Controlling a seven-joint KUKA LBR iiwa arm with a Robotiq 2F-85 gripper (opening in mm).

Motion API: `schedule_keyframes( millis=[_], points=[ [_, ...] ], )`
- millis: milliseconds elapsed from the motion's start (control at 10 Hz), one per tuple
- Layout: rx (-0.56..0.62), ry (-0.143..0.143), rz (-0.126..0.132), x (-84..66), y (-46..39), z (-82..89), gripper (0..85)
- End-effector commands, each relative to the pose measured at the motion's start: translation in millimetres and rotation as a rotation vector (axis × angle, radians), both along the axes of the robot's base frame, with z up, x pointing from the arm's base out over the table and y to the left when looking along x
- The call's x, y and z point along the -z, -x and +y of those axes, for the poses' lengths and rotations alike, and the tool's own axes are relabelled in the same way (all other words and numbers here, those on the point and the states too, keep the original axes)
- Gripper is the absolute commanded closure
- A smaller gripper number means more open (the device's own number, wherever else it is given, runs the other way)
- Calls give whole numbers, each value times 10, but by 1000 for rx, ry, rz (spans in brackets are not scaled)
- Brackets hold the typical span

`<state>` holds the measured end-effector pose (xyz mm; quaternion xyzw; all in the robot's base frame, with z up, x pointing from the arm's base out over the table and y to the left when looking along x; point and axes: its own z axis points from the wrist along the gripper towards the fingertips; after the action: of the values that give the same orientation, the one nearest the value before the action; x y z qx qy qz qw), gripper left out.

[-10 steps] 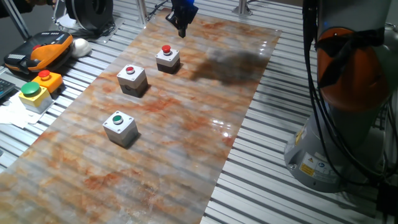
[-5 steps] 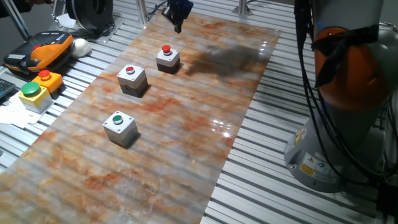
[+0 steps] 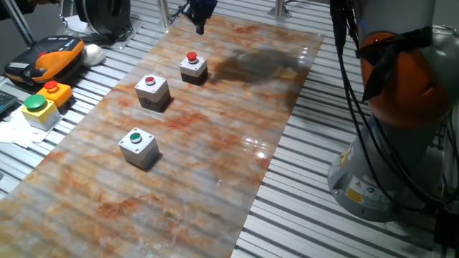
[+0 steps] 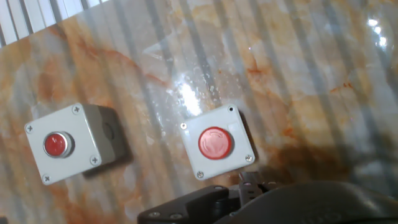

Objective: Press three buttons from left to right in sequence

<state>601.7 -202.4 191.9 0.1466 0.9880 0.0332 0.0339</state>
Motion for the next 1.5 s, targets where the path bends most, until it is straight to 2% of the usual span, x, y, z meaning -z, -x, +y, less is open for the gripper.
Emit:
schedule_keyframes(
  millis=[0,400,700,800,1100,1400],
  points=[
    [0,0,0,5,-11,2,850],
    [-16,-11,0,45,-139,-53,850],
    [-5,-8,1,84,-220,43,850],
    [-4,-1,0,110,-229,61,850],
    [-8,-8,-11,207,-259,77,850],
    [-8,-11,-12,236,-280,93,850]
  ],
)
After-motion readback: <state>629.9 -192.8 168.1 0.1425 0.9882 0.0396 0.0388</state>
